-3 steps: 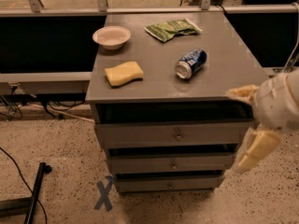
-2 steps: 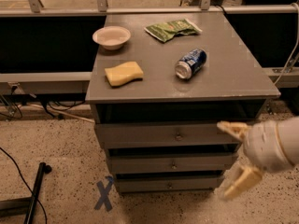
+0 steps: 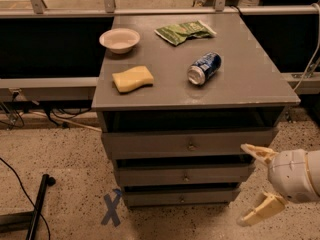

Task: Open middle drawer

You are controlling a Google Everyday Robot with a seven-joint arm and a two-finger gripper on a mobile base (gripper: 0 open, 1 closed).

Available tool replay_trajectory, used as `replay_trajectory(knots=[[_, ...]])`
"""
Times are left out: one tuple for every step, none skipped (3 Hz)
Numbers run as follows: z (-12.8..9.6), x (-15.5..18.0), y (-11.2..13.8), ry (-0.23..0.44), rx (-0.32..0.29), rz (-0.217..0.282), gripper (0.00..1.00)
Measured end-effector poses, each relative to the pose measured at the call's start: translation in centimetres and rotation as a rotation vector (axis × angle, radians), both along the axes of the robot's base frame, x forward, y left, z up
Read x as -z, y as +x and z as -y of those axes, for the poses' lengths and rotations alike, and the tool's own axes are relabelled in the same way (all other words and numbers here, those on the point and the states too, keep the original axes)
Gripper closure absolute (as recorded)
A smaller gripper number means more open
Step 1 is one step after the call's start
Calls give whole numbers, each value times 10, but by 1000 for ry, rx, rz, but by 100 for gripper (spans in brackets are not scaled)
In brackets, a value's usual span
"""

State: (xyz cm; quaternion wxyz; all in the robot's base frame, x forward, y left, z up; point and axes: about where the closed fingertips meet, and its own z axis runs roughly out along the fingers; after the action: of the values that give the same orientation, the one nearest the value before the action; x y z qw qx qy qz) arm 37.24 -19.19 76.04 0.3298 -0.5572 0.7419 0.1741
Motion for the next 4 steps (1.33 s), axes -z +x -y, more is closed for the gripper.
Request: replay_trajectory(knots=[[33, 28, 5, -124, 63, 46, 0], [78, 58, 8, -243, 72, 136, 0], [110, 78, 3, -315, 62, 169, 0], [111, 79, 3, -322, 56, 173, 0]])
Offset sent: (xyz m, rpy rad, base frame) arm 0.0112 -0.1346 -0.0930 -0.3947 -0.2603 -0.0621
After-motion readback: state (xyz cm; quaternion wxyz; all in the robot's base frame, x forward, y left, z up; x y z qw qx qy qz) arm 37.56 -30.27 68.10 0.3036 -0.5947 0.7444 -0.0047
